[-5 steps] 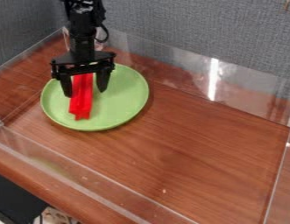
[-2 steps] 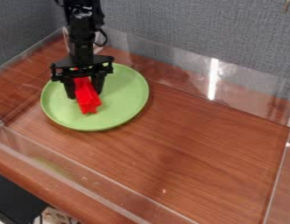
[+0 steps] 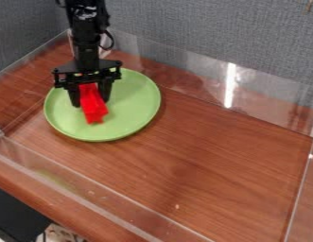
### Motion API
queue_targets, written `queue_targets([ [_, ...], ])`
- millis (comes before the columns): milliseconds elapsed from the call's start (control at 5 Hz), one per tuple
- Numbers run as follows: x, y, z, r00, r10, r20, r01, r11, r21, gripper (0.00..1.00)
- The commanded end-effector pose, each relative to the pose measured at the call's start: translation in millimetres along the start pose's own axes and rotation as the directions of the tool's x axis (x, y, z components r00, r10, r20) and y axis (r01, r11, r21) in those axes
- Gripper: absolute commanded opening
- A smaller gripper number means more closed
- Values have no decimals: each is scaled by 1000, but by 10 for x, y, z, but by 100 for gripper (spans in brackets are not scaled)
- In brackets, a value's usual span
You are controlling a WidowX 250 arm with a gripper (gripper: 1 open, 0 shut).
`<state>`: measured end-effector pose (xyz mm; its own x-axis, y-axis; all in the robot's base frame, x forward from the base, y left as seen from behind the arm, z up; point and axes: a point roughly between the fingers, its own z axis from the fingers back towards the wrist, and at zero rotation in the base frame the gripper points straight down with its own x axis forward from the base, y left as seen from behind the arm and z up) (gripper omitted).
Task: Put the red object on the right side
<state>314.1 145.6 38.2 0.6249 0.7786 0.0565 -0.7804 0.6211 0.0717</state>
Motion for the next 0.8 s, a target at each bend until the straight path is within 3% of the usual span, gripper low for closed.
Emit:
queue_targets([
  [0,85,62,362,997,4,77,0,998,-57,0],
  [200,71,79,440,996,-36,80,42,997,-71,0],
  [600,-140,-156,1173,993,-59,104,78,978,-194,0],
])
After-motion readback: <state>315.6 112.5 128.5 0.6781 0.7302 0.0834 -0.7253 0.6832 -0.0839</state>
